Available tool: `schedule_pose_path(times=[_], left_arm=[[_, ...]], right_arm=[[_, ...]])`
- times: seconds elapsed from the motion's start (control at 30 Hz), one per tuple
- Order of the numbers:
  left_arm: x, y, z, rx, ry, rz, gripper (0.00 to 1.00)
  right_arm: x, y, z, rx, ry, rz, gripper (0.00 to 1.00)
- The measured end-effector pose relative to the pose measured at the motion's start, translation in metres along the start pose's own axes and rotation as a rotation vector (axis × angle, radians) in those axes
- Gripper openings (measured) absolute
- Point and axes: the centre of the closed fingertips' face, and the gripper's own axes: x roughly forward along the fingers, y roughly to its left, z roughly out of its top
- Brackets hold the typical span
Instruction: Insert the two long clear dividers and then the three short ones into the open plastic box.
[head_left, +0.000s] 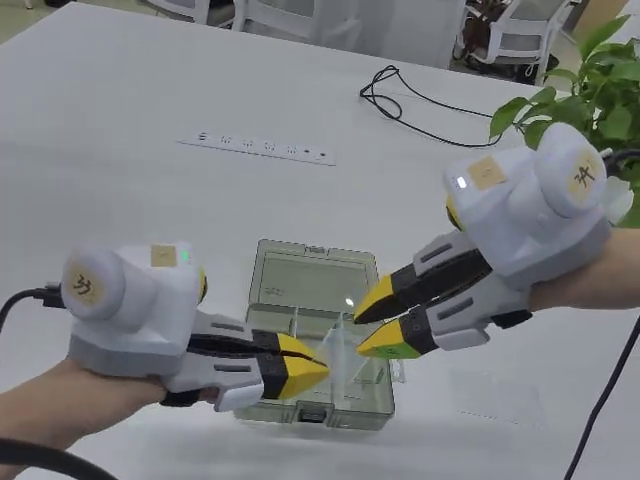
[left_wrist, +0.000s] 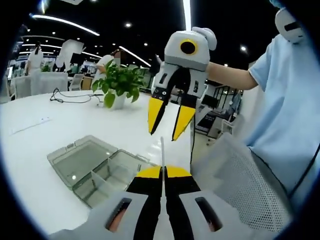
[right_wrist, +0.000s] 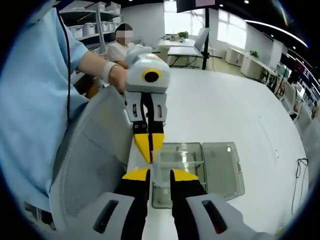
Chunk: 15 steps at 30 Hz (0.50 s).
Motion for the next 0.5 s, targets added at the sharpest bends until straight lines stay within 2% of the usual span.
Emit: schedule_pose_path(times=[0.1,0.2,0.5], left_arm=[[-0.0003,-0.005,-0.0009,0.03,0.01,-0.013,0.0],[-0.0008,-0.0053,-0.0013,0.052,0.014,-0.015,0.0],[-0.0011,-0.005,0.0015,0.057,-0.003,-0.014,0.0]], right_arm=[[0.003,0.0026,-0.0022,0.0,0.023,0.03,0.13],[0.0054,0.0049,-0.0018,0.004,0.032,0.057,0.09],[0.0087,0.0092,-0.0003,-0.01,0.051,0.102,0.04]])
